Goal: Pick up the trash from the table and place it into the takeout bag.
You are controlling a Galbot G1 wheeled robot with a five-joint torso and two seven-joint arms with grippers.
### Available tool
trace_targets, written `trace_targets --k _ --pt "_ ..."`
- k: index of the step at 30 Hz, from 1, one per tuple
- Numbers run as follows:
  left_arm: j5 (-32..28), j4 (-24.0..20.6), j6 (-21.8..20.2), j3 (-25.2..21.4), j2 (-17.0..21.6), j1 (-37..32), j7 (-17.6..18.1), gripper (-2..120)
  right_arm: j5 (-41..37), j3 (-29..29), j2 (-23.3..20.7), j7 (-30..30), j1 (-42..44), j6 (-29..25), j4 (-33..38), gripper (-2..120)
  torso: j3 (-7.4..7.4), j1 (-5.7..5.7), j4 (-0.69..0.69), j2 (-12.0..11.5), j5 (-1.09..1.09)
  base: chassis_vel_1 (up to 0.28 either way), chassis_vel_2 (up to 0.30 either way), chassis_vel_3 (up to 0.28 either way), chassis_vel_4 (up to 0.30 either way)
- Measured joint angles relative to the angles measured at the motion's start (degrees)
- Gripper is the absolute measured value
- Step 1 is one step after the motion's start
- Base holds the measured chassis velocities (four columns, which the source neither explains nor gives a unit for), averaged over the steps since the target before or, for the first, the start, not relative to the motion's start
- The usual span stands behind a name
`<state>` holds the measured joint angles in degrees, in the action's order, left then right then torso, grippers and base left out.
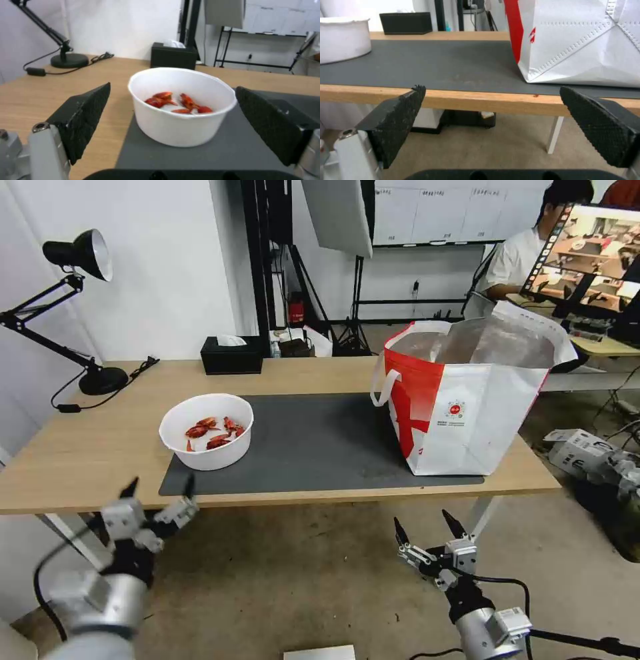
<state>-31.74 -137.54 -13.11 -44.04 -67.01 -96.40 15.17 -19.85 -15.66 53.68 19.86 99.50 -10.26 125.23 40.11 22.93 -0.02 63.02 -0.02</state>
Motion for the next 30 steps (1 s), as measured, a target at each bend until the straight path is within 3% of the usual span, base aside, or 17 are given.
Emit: trace_targets --k 2,5,6,8,9,11,12,15,16,19,24,27,30 --pt "-2.5 0.1 -1.3 -1.0 1.0 0.8 1.1 100 0.0 0.0 0.0 0.0 0.0 0.0 0.0 100 0.01 0.00 0.03 0.0 0.01 0.000 0.000 0.000 0.000" --pt "-12.3 1.3 -6.9 -2.2 6.3 5.5 4.4 100 0.0 0.0 0.0 0.0 0.0 0.0 0.0 100 0.00 -0.01 0.02 0.0 0.00 0.000 0.000 0.000 0.000" --pt "-12.3 1.3 -6.9 -2.2 6.3 5.5 4.4 100 0.0 0.0 0.0 0.0 0.0 0.0 0.0 100 0.00 -0.01 0.02 0.0 0.00 0.000 0.000 0.000 0.000" --pt "-21.7 3.6 -13.4 -2.0 12.1 10.5 7.4 100 0.0 0.0 0.0 0.0 0.0 0.0 0.0 100 0.00 0.00 0.02 0.0 0.01 0.000 0.000 0.000 0.000" --pt "-21.7 3.6 -13.4 -2.0 12.1 10.5 7.4 100 0.0 0.0 0.0 0.0 0.0 0.0 0.0 100 0.00 0.00 0.02 0.0 0.01 0.000 0.000 0.000 0.000" --pt "-29.2 6.2 -17.1 -0.7 15.6 14.9 9.5 100 0.0 0.0 0.0 0.0 0.0 0.0 0.0 100 0.00 0.00 0.01 0.0 0.01 0.000 0.000 0.000 0.000" --pt "-29.2 6.2 -17.1 -0.7 15.6 14.9 9.5 100 0.0 0.0 0.0 0.0 0.0 0.0 0.0 100 0.00 0.00 0.01 0.0 0.01 0.000 0.000 0.000 0.000" --pt "-38.1 11.1 -22.1 1.3 19.4 22.1 12.2 100 0.0 0.0 0.0 0.0 0.0 0.0 0.0 100 0.00 0.00 0.01 0.0 0.01 0.000 0.000 0.000 0.000" --pt "-38.1 11.1 -22.1 1.3 19.4 22.1 12.2 100 0.0 0.0 0.0 0.0 0.0 0.0 0.0 100 0.00 0.00 0.01 0.0 0.01 0.000 0.000 0.000 0.000" --pt "-45.4 16.1 -27.3 3.1 22.5 29.1 15.3 100 0.0 0.0 0.0 0.0 0.0 0.0 0.0 100 0.00 0.00 0.01 0.0 0.03 0.000 0.000 0.000 0.000" --pt "-49.9 20.4 -29.6 6.8 24.4 34.5 19.6 100 0.0 0.0 0.0 0.0 0.0 0.0 0.0 100 0.00 0.00 0.02 0.0 0.00 0.000 0.000 0.000 0.000" --pt "-52.9 24.4 -29.7 11.4 25.2 39.7 24.6 100 0.0 0.0 0.0 0.0 0.0 0.0 0.0 100 0.00 0.00 0.02 0.0 0.01 0.000 0.000 0.000 0.000" --pt "-52.7 27.2 -29.6 14.3 25.3 42.9 25.6 100 0.0 0.0 0.0 0.0 0.0 0.0 0.0 100 0.00 0.00 0.02 0.0 0.02 0.000 0.000 0.000 0.000"
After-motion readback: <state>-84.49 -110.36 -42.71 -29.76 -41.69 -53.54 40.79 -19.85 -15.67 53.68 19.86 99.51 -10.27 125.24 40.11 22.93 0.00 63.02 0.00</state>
